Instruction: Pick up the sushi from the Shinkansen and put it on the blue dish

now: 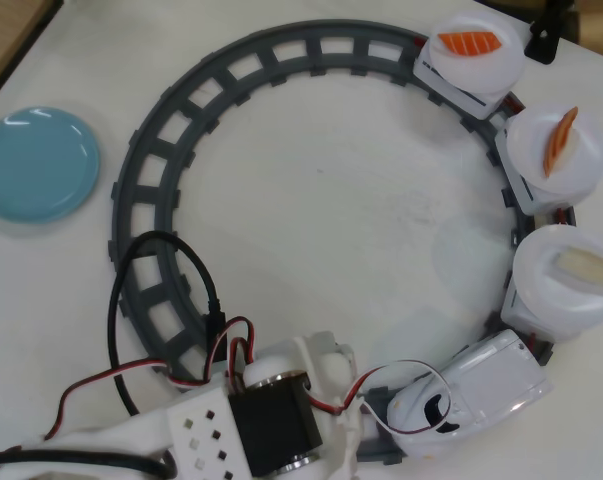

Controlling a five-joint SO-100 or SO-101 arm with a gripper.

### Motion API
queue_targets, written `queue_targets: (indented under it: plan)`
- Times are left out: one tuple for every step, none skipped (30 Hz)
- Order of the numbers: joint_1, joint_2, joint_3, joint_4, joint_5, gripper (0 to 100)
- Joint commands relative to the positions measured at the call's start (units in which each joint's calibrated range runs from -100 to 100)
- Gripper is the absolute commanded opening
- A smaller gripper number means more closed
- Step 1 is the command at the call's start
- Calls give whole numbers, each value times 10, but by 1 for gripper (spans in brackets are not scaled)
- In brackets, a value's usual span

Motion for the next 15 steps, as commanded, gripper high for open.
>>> queue_targets:
  plan:
    - [5, -3, -1, 1, -3, 28]
    - [5, -3, -1, 1, -3, 28]
    - [4, -3, -1, 2, -3, 28]
    - [4, -3, -1, 3, -3, 28]
    - [3, -3, -1, 4, -3, 28]
    - [3, -3, -1, 4, -3, 28]
    - [3, -3, -1, 4, -3, 28]
    - [3, -3, -1, 4, -3, 28]
    - [3, -3, -1, 4, -3, 28]
    - [3, -3, -1, 4, -3, 28]
    - [3, -3, -1, 4, -3, 28]
    - [3, -3, -1, 4, -2, 28]
    - [3, -3, -1, 4, -2, 28]
    - [3, -3, -1, 4, -1, 28]
    - [3, -3, 0, 4, -1, 28]
